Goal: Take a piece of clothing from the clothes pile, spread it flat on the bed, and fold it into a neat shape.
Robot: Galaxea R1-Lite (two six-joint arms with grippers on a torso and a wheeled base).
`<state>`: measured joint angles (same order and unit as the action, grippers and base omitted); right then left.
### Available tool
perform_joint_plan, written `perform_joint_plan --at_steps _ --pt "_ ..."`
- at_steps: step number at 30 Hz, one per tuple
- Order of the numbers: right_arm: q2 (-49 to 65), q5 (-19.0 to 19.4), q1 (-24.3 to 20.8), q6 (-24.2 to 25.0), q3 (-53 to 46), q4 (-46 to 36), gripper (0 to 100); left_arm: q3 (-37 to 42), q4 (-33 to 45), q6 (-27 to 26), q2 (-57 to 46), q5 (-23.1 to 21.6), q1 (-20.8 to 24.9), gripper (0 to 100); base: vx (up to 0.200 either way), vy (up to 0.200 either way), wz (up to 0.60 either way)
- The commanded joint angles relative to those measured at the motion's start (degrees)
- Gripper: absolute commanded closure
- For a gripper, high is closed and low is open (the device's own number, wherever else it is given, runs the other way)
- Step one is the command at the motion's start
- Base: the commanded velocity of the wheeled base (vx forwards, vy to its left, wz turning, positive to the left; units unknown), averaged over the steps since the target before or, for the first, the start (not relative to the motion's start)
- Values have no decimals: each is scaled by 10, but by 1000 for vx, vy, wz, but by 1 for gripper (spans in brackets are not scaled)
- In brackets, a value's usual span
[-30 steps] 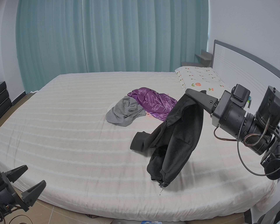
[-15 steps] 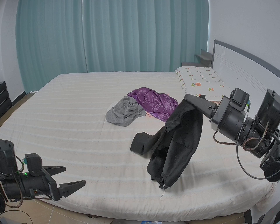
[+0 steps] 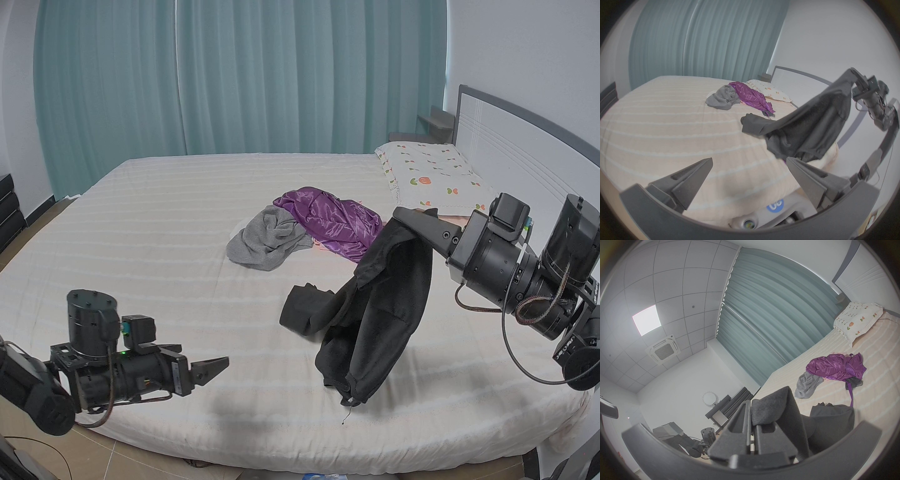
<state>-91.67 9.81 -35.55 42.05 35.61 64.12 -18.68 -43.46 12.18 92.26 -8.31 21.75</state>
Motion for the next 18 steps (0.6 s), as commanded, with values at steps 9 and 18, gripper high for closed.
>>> perform_joint_plan --at_steps 9,18 --pt "-4 5 13 5 -8 1 100 -93 -64 54 178 78 86 0 0 0 0" --pt "2 5 13 6 -8 1 100 -151 -64 53 220 112 119 0 0 0 0"
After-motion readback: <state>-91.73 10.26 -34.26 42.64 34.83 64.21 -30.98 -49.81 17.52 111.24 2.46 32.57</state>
